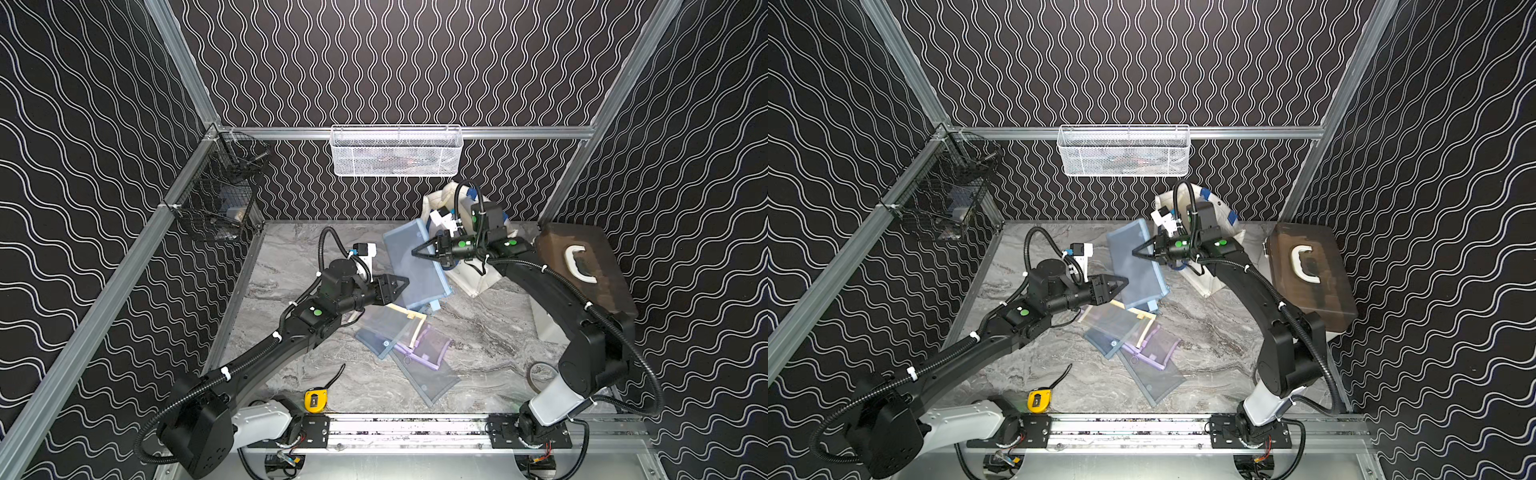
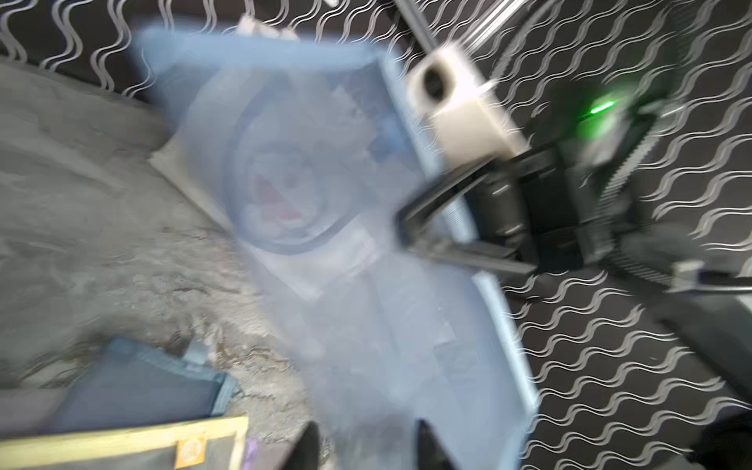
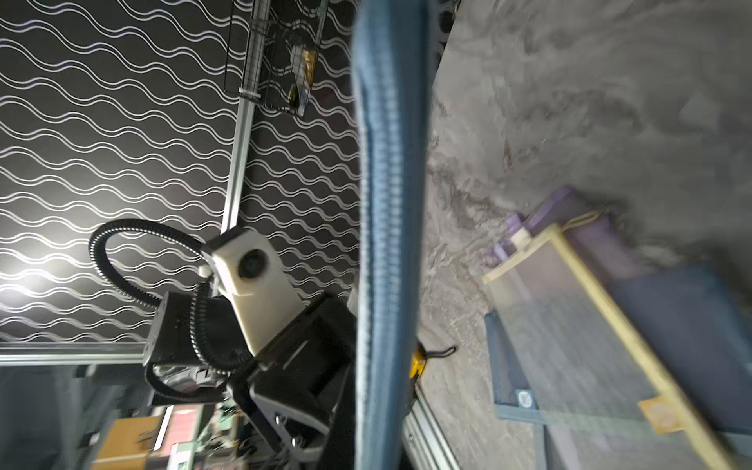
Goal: Put the pencil pouch into the canvas bag
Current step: Pick up the pencil pouch, then place the pencil pouch in the canvas bag.
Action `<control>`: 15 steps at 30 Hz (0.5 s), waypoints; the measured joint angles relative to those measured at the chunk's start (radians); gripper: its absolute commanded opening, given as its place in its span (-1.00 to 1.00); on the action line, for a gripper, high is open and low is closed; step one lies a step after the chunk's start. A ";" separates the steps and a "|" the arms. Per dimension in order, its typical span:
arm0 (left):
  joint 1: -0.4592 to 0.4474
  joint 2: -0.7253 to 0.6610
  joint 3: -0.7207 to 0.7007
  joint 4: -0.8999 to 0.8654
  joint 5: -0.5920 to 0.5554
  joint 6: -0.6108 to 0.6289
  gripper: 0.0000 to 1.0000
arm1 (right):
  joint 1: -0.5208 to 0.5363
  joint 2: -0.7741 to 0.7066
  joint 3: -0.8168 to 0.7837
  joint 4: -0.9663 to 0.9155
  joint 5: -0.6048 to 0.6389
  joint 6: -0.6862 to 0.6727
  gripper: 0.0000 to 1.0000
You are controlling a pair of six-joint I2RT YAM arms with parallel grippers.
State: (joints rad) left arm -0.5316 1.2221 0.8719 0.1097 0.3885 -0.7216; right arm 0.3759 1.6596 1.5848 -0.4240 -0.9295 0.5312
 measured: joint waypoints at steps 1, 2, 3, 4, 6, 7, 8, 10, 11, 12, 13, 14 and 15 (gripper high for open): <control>0.000 0.005 0.006 -0.031 -0.014 0.012 0.78 | -0.005 0.013 0.081 -0.079 0.055 -0.064 -1.00; 0.000 0.008 0.010 -0.059 -0.030 0.016 0.87 | -0.011 0.032 0.160 -0.146 0.111 -0.119 -1.00; 0.000 0.009 0.010 -0.090 -0.048 0.021 0.97 | -0.019 0.059 0.248 -0.215 0.182 -0.176 -1.00; 0.000 0.009 0.008 -0.117 -0.059 0.025 0.98 | -0.027 0.089 0.332 -0.282 0.251 -0.230 -1.00; 0.000 0.009 -0.011 -0.135 -0.078 0.028 0.98 | -0.047 0.154 0.481 -0.397 0.378 -0.315 -1.00; 0.000 0.010 -0.023 -0.144 -0.081 0.028 0.98 | -0.060 0.187 0.548 -0.447 0.439 -0.351 -1.00; -0.001 0.012 -0.032 -0.149 -0.081 0.027 0.98 | -0.074 0.213 0.600 -0.483 0.488 -0.381 -1.00; -0.011 0.014 -0.048 -0.157 -0.080 0.011 0.98 | -0.110 0.260 0.698 -0.544 0.587 -0.435 -1.00; -0.018 0.014 -0.049 -0.164 -0.076 0.012 0.98 | -0.125 0.278 0.734 -0.561 0.625 -0.457 -1.00; -0.026 0.013 -0.050 -0.168 -0.072 0.013 0.98 | -0.142 0.296 0.771 -0.573 0.663 -0.480 -1.00; -0.031 0.010 -0.050 -0.174 -0.068 0.013 0.98 | -0.159 0.312 0.802 -0.579 0.694 -0.503 -1.00; -0.032 0.003 -0.052 -0.182 -0.066 0.015 0.98 | -0.172 0.326 0.828 -0.584 0.716 -0.519 -1.00; -0.034 -0.009 -0.057 -0.196 -0.061 0.017 0.98 | -0.185 0.341 0.856 -0.585 0.740 -0.538 -1.00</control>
State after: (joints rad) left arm -0.5652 1.2129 0.8150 -0.0868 0.3279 -0.7048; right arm 0.1913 2.0003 2.4413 -1.0092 -0.1890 -0.0067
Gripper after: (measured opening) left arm 0.990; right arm 0.058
